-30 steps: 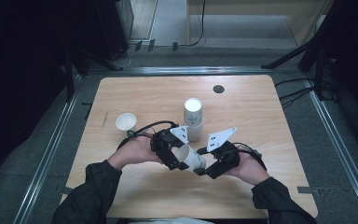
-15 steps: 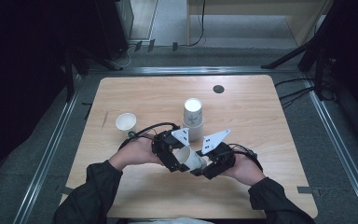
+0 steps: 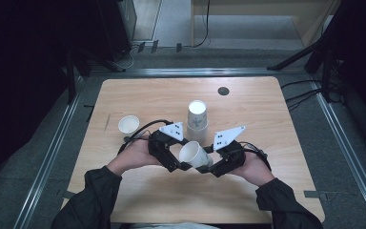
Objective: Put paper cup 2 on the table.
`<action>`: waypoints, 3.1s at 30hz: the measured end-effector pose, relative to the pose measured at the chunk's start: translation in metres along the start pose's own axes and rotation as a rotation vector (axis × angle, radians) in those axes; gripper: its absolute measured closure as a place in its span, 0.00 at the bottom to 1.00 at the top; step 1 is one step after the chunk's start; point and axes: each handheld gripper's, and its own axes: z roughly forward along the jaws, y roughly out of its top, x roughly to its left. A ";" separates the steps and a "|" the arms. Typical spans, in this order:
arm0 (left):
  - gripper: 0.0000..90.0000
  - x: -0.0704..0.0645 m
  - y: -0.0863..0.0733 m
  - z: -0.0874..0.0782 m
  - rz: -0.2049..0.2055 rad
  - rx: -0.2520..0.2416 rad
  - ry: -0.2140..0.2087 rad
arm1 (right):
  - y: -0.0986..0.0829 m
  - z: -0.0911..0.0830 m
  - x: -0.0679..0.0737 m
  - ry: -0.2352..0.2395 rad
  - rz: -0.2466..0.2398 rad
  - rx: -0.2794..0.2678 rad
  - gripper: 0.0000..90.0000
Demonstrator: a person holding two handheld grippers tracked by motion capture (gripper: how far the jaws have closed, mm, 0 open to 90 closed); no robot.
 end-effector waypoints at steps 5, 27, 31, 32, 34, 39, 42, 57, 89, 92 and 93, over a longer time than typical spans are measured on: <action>0.15 -0.001 -0.005 -0.004 -0.019 -0.031 0.009 | 0.004 -0.001 -0.003 0.008 -0.007 -0.015 0.38; 0.16 -0.009 -0.026 -0.014 -0.148 -0.195 0.063 | 0.024 0.020 -0.012 0.149 -0.014 -0.063 0.38; 0.17 -0.009 -0.027 -0.017 -0.154 -0.223 0.053 | 0.025 0.022 -0.011 0.156 -0.018 -0.055 0.38; 0.17 -0.009 -0.027 -0.016 -0.158 -0.235 0.042 | 0.025 0.023 -0.011 0.156 -0.015 -0.056 0.38; 0.17 -0.010 -0.026 -0.014 -0.154 -0.237 0.045 | 0.026 0.024 -0.011 0.156 -0.010 -0.057 0.38; 0.26 -0.010 -0.026 -0.015 -0.149 -0.251 0.055 | 0.026 0.024 -0.010 0.162 -0.012 -0.057 0.38; 0.27 -0.009 -0.027 -0.016 -0.156 -0.253 0.051 | 0.026 0.023 -0.010 0.161 -0.003 -0.062 0.39; 0.29 -0.011 -0.024 -0.017 -0.140 -0.217 0.065 | 0.025 0.025 -0.010 0.149 -0.011 -0.054 0.32; 0.28 0.000 -0.030 -0.041 -0.085 -0.153 0.088 | 0.001 0.008 -0.008 -0.060 0.017 0.000 0.23; 0.28 0.001 -0.032 -0.041 -0.083 -0.141 0.083 | 0.000 0.003 -0.011 -0.091 0.029 -0.008 0.23; 0.28 0.001 -0.032 -0.041 -0.083 -0.141 0.083 | -0.001 0.001 -0.012 -0.097 0.035 -0.011 0.23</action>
